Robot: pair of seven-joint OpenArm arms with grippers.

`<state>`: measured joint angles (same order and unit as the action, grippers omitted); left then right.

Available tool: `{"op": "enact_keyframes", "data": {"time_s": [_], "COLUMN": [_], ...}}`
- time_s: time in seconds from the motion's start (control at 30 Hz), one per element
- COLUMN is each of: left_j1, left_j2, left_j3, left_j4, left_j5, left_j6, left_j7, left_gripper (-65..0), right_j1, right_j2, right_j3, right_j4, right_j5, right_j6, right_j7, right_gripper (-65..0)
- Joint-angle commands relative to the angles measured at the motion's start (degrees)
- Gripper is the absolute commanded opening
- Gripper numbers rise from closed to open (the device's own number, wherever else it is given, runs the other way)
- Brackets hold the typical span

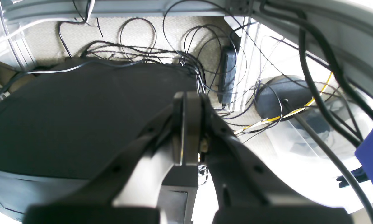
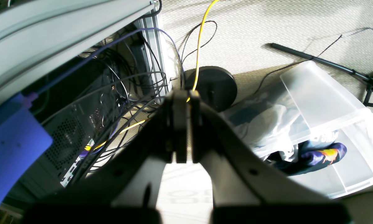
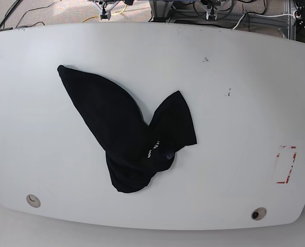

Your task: Layout the t-shirt on the table in an organized manner, then fold the t-shirt properly

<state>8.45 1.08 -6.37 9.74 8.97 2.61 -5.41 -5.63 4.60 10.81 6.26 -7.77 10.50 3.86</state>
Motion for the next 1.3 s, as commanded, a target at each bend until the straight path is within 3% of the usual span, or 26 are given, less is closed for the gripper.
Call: {"op": "enact_keyframes", "data": {"time_s": [0.0, 1.27], "left_j1": [-0.3, -0.16], "left_j2": [0.21, 0.24], "left_j3": [0.01, 0.23], "left_j4": [0.11, 0.24], "left_j5": [0.1, 0.08], "left_j6": [0.35, 0.16], "left_j7": [1.13, 0.8], "left_gripper": [-65.0, -64.6], "right_j1": [-0.41, -0.67], "right_j2": [0.02, -0.11], "right_j3": [0.18, -0.01], "right_j4": [-0.24, 0.25], "right_j5": [-0.09, -0.05], "right_j6": [-0.34, -0.3], "right_j7": [0.05, -0.75], "right_gripper": [-64.0, -63.9]}}
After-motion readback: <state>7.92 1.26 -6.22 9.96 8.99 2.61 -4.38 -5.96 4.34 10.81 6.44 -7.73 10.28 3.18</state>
